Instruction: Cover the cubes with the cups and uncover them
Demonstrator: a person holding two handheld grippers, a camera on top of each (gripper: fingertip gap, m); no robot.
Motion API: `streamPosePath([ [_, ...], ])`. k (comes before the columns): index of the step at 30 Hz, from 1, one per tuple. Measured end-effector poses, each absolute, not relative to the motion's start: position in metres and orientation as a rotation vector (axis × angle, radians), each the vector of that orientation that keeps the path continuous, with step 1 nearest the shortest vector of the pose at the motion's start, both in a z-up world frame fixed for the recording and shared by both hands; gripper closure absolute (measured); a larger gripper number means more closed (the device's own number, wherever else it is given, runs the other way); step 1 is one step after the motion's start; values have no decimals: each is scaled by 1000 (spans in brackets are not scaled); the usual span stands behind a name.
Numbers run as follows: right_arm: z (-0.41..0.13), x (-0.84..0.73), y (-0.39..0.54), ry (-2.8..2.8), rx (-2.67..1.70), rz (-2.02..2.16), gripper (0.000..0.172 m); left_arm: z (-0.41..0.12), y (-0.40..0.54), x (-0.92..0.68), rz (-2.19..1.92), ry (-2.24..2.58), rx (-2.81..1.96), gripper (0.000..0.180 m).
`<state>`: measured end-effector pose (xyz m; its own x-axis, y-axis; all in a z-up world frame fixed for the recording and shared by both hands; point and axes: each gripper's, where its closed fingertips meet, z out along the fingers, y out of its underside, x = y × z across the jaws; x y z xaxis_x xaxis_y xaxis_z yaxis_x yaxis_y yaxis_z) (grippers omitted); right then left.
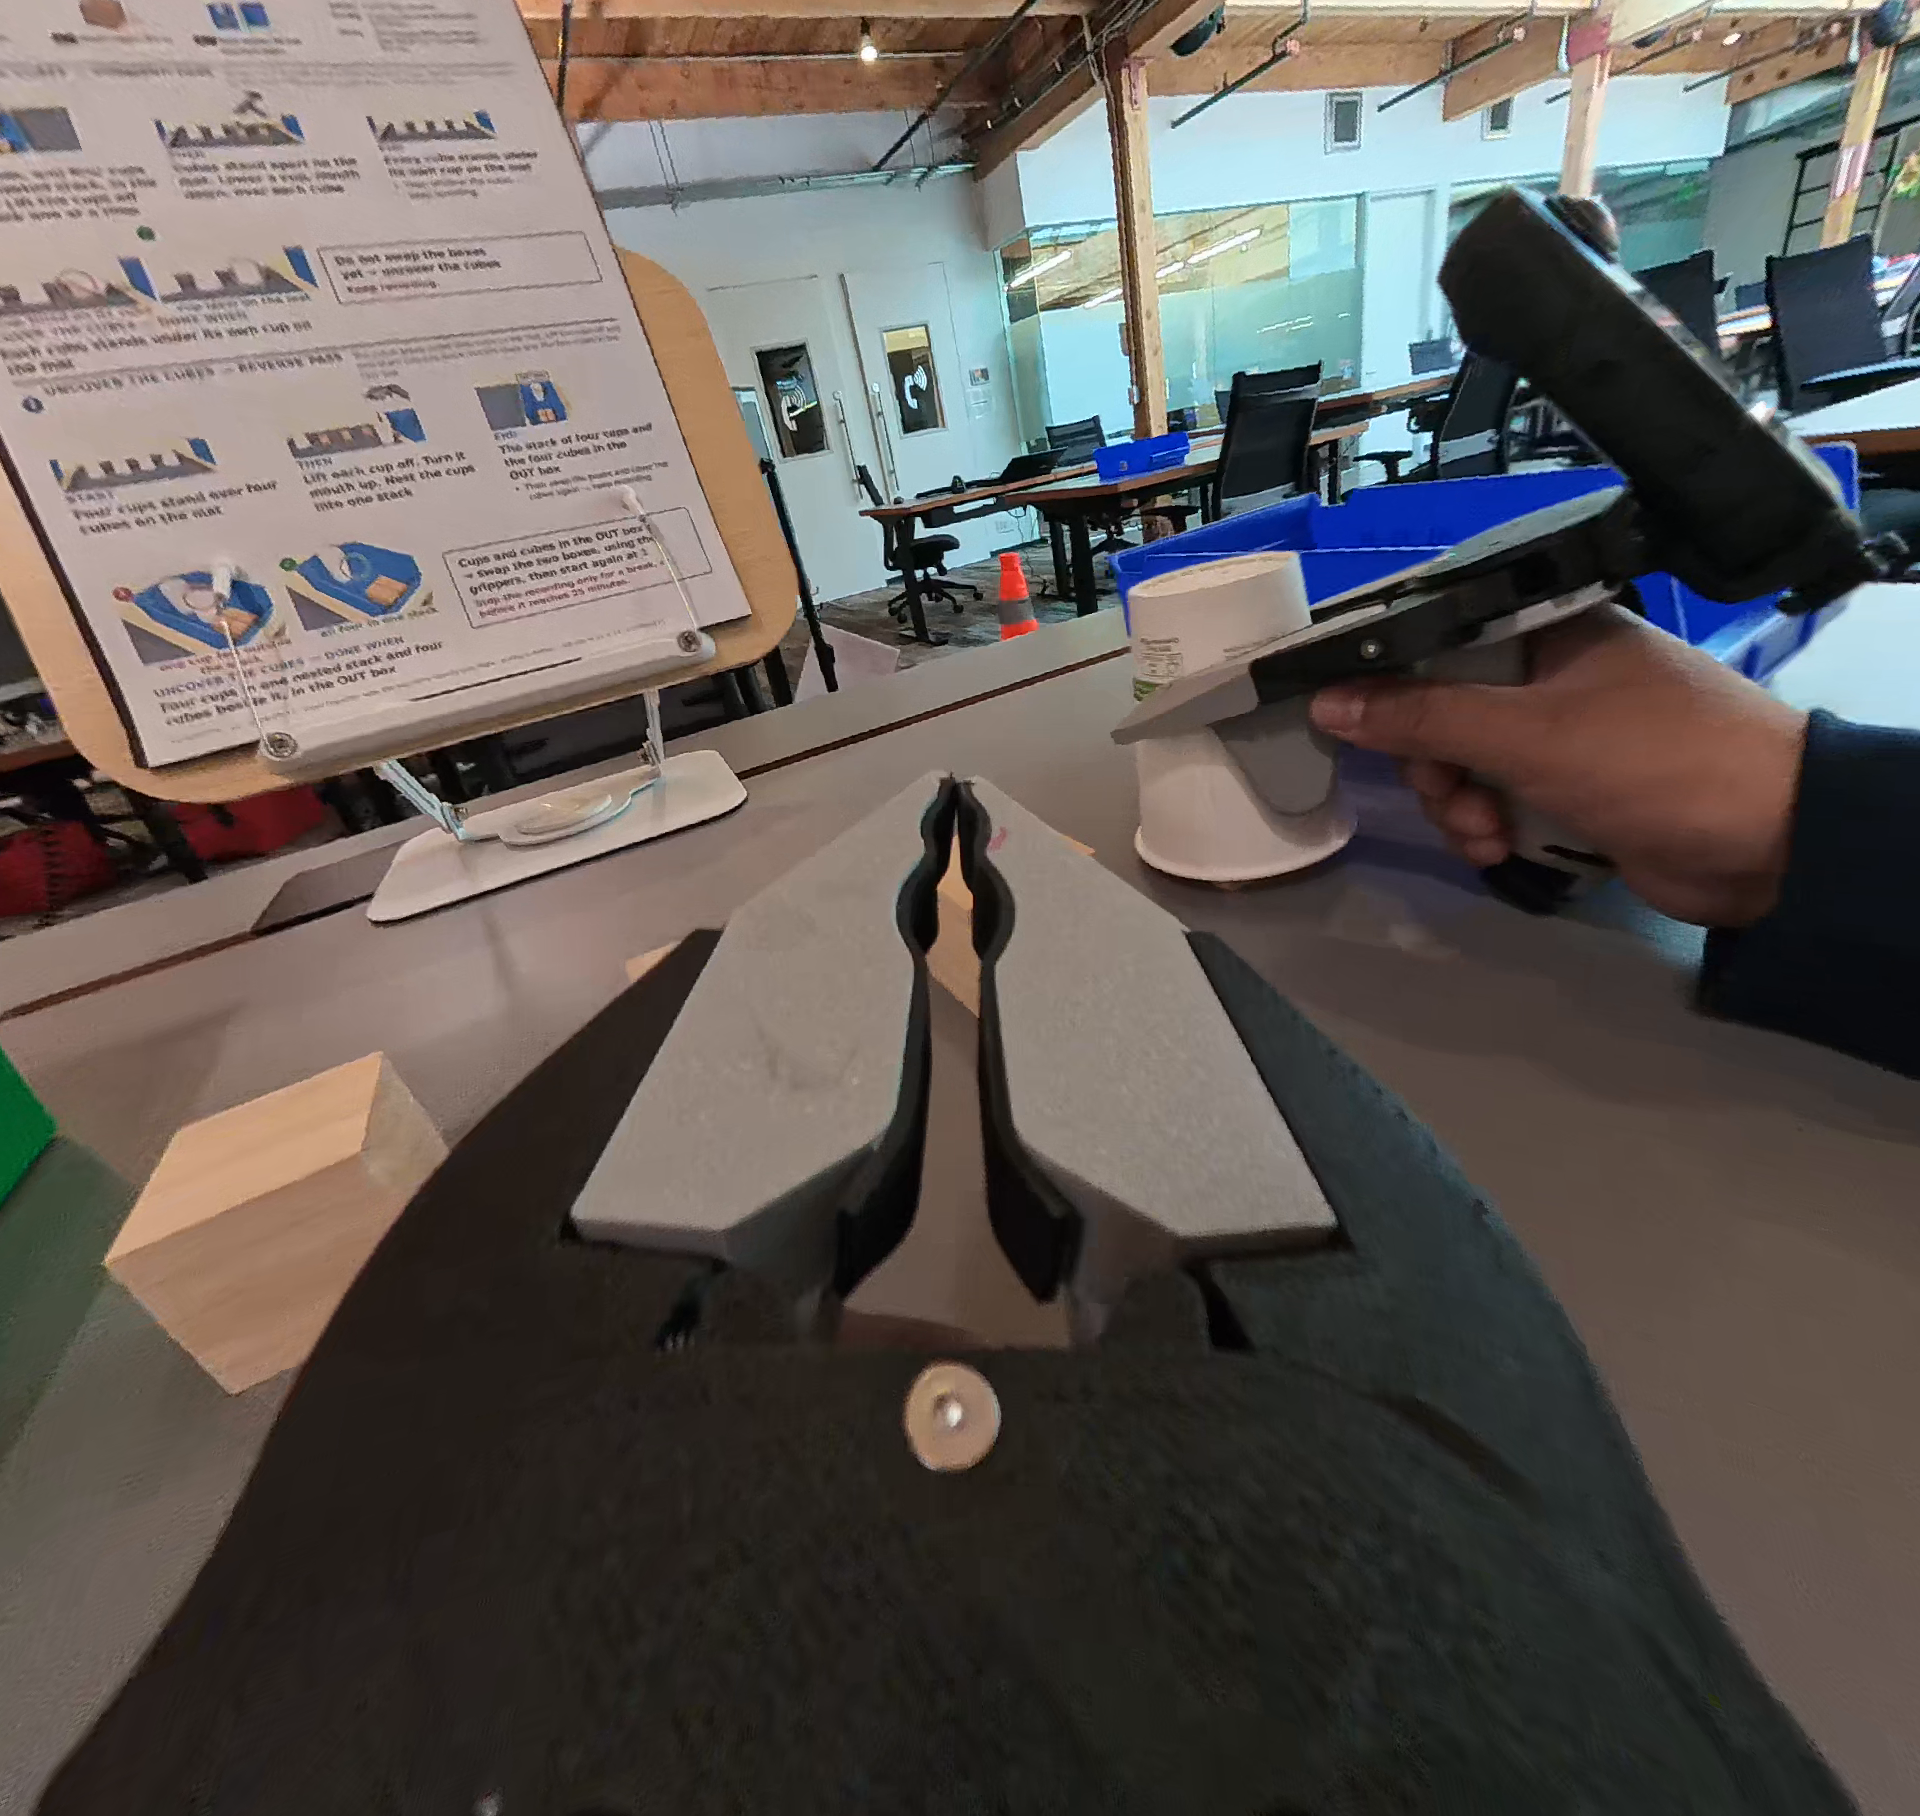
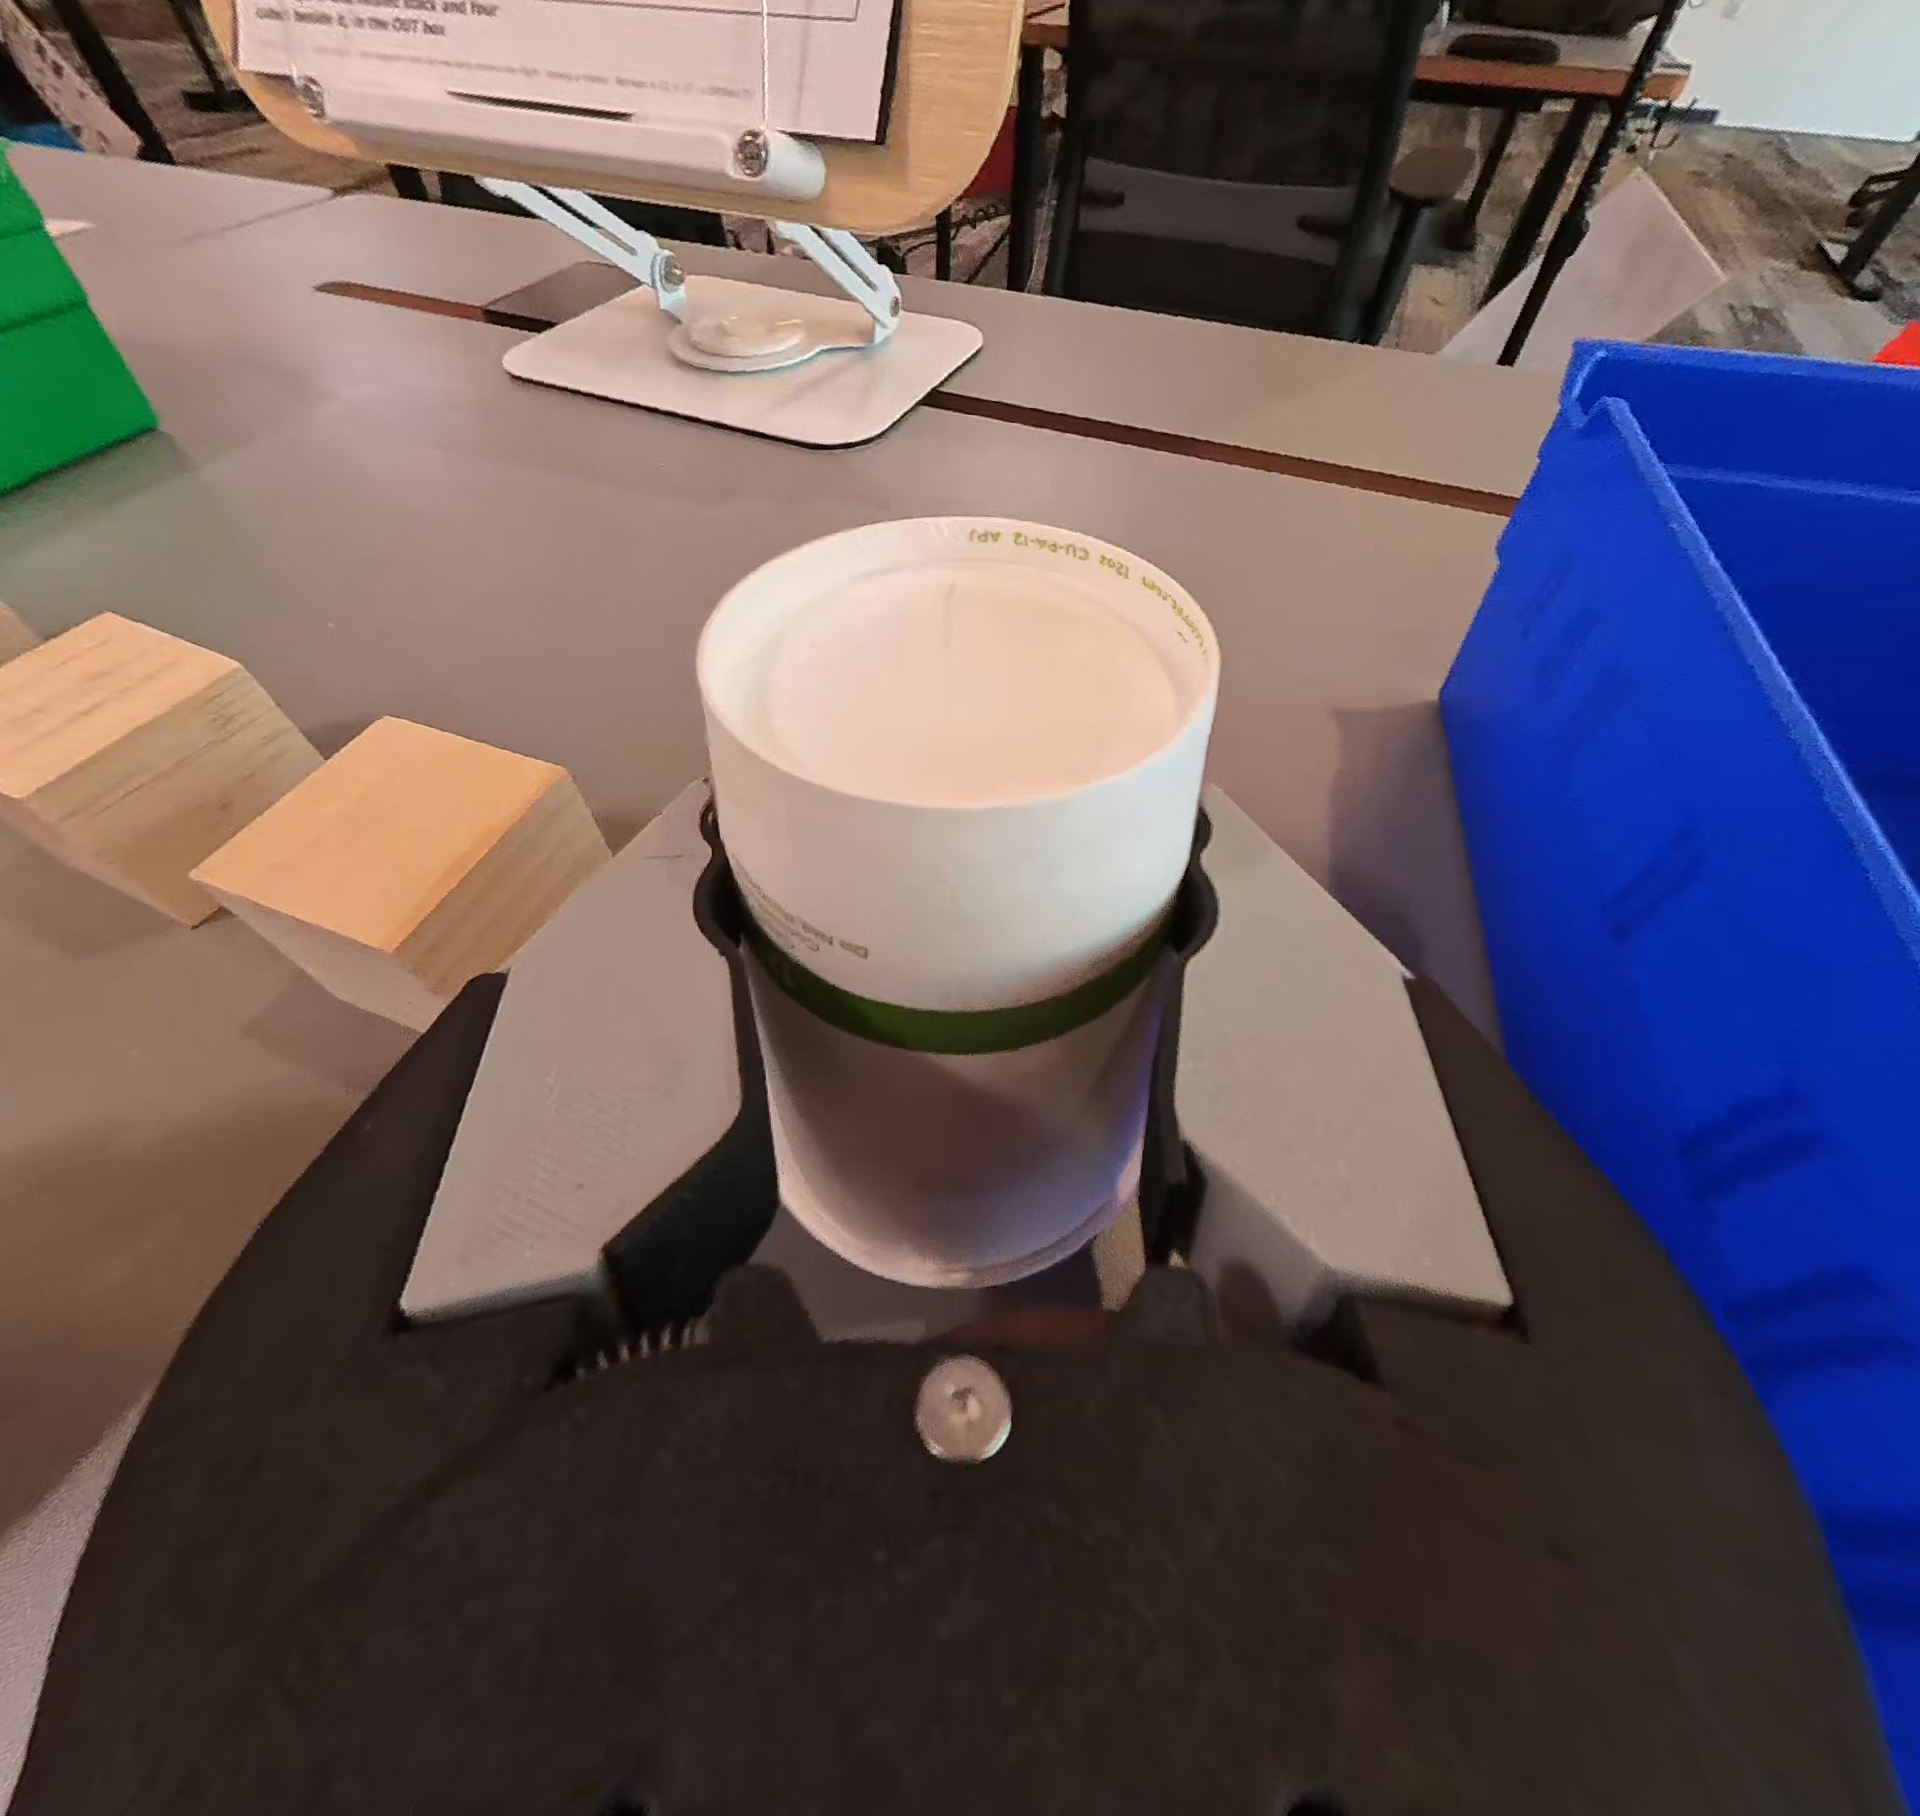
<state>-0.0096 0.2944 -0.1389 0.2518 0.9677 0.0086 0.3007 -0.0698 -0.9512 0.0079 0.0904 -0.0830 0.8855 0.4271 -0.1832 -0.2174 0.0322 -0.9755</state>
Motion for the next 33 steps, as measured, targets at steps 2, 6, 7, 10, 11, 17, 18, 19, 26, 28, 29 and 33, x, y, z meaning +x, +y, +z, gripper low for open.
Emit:
streamPosePath([
  [2,-138,-7,293,-1213,-1562,868,79,-83,89,4,473,-205,-1452,180],
  [6,-124,5,297,-1135,-1504,795,72,-84,90,4,480,-206,-1463,176],
  [7,-114,9,298,-1093,-1472,788,74,-84,92,7,475,-189,-1469,174],
  [10,-82,22,290,-994,-1351,844,77,-90,99,21,344,-128,-1526,163],
  [11,-74,26,286,-975,-1311,862,79,-97,100,24,287,-118,-1584,154],
  [17,-63,28,271,-984,-1246,920,88,-44,40,-39,365,-183,-1675,157],
  [18,-64,26,269,-995,-1252,927,89,-28,22,-58,407,-199,-1700,156],
  [19,-66,24,267,-1009,-1257,935,89,-17,4,-80,466,-210,-1758,154],
  [26,-69,19,252,-1062,-1242,948,94,-47,-101,-193,627,-389,-2247,150],
  [28,-69,19,249,-1067,-1238,948,95,-59,-113,-202,645,-396,-2314,152],
  [29,-70,19,249,-1070,-1239,946,95,-65,-117,-204,651,-398,-2342,152],
  [33,-73,18,251,-1076,-1258,962,95,-74,-122,-210,675,-399,-2382,160],
])
